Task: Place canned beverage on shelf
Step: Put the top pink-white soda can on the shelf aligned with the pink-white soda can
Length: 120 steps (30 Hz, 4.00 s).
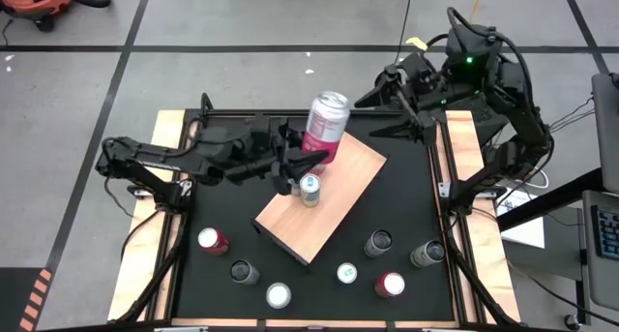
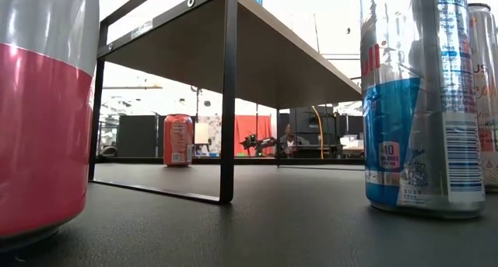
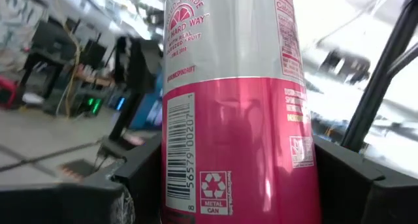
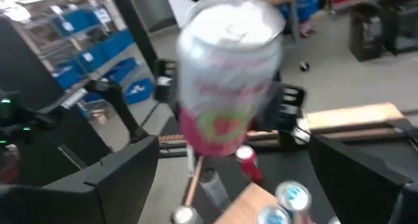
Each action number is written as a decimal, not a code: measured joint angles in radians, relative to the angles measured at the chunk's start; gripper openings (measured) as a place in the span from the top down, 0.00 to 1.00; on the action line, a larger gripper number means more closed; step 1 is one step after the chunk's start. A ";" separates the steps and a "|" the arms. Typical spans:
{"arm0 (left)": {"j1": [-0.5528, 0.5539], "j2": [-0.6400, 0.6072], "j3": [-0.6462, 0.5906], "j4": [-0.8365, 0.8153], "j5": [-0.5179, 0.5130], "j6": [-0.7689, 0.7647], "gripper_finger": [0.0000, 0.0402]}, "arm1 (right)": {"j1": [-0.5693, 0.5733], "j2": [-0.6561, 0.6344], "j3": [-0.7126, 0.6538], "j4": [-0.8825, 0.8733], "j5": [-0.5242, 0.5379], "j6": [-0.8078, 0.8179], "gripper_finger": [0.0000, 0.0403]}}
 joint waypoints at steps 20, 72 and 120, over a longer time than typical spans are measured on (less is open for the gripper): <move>0.000 0.057 0.001 0.220 0.104 0.000 0.27 | 0.073 0.038 0.000 0.296 0.108 0.209 0.07; -0.007 0.112 0.001 0.262 -0.025 -0.051 0.07 | 0.123 0.120 -0.001 0.380 0.064 0.249 0.31; -0.031 0.011 0.000 -0.146 -0.350 0.026 0.01 | 0.182 -0.151 0.000 -0.298 0.689 0.139 0.31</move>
